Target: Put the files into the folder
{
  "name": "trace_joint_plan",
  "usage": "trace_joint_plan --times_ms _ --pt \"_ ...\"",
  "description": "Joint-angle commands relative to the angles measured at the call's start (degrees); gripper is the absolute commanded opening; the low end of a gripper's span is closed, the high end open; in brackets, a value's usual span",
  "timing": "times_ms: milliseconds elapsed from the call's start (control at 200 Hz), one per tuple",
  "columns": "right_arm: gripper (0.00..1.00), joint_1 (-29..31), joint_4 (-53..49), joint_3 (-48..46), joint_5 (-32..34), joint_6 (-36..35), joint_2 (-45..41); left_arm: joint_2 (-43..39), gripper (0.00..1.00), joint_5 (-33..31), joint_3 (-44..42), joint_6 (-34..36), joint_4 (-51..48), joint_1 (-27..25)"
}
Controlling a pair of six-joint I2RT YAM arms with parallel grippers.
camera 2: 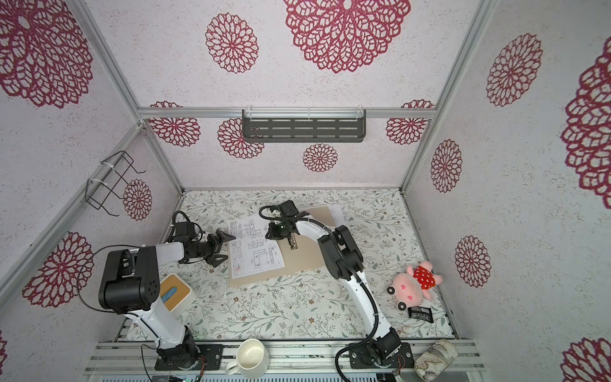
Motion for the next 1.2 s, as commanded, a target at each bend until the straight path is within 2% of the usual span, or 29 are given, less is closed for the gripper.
trace_joint_plan --times_ms 0,220,365,1196 --pt "0.0 0.1 -0.7 -0.8 1.2 0.8 -3.6 2.3 0.92 -0.2 1.0 -1.0 2.2 -0.6" --pt "0.0 0.1 -0.6 -1.1 1.3 1.7 -3.1 1.8 0.8 0.6 0.1 -1.2 4.3 -0.5" --pt "0.0 0.1 0.0 -1.7 1.4 2.2 -3.3 1.9 0.63 1.9 -0.4 -1.5 6.3 -0.4" --pt "0.0 -0.5 4.2 -6.5 1.9 6.0 -5.2 0.5 0.24 4.2 -5.8 -4.8 14.6 0.9"
